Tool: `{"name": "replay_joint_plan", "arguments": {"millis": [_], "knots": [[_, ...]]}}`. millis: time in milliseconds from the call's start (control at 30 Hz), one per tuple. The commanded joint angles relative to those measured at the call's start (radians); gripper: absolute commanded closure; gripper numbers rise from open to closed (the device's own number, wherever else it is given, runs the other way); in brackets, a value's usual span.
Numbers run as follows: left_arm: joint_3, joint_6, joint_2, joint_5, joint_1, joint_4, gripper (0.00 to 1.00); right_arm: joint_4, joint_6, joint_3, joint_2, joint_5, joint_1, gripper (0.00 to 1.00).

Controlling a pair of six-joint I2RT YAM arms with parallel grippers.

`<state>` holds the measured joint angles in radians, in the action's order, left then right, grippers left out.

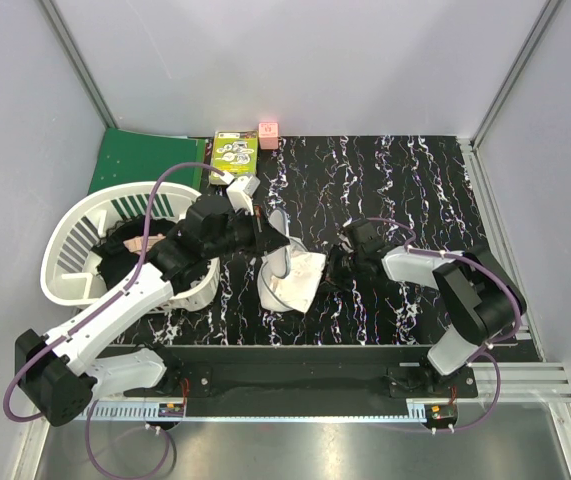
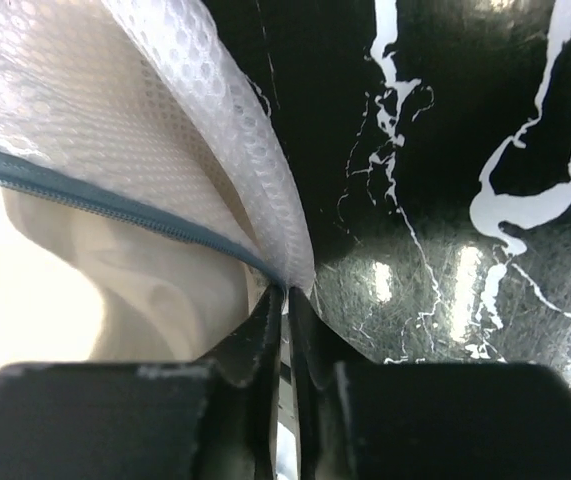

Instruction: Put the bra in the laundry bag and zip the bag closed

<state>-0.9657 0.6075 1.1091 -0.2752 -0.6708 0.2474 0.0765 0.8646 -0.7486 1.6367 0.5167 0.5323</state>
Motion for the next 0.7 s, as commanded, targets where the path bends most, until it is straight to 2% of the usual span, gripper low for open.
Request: {"name": "replay_joint_plan", "arguments": {"millis": [0,33,67,233,300,400,433,467,533,567,667], "knots": [[-0.002,0.000,-0.022,-0.007,0.007,-0.020,1.00,-0.032,0.001,-0.041,0.002,-0.018,0.011,0.91],[0.001,0.001,-0.028,-0.004,0.008,-0.020,1.00,-0.032,0.001,-0.043,0.003,-0.023,0.011,0.93],[0.001,0.000,-0.031,-0.002,0.008,-0.017,1.00,-0.030,-0.001,-0.044,-0.001,-0.029,0.011,1.00],[-0.021,-0.009,-0.038,0.059,0.017,0.064,1.00,0.058,-0.021,-0.047,-0.053,-0.056,0.011,1.00],[-0.079,-0.009,-0.022,0.102,0.028,0.195,0.89,0.112,-0.035,-0.054,-0.104,-0.070,0.011,1.00],[-0.148,-0.044,0.005,0.155,0.030,0.331,0.80,0.184,-0.049,-0.048,-0.167,-0.083,0.011,1.00],[-0.160,-0.046,0.003,0.187,0.030,0.349,0.68,0.195,-0.047,-0.044,-0.179,-0.084,0.011,1.00],[-0.189,-0.046,-0.009,0.198,0.030,0.384,0.61,0.198,-0.047,-0.040,-0.187,-0.084,0.011,1.00],[-0.223,-0.058,-0.032,0.269,0.020,0.411,0.56,0.203,-0.049,-0.044,-0.199,-0.089,0.011,1.00],[-0.240,-0.060,-0.038,0.306,0.004,0.417,0.49,0.206,-0.052,-0.049,-0.199,-0.087,0.012,1.00],[-0.313,-0.068,-0.020,0.306,-0.012,0.423,0.48,0.216,-0.058,-0.060,-0.201,-0.090,0.011,1.00]]}}
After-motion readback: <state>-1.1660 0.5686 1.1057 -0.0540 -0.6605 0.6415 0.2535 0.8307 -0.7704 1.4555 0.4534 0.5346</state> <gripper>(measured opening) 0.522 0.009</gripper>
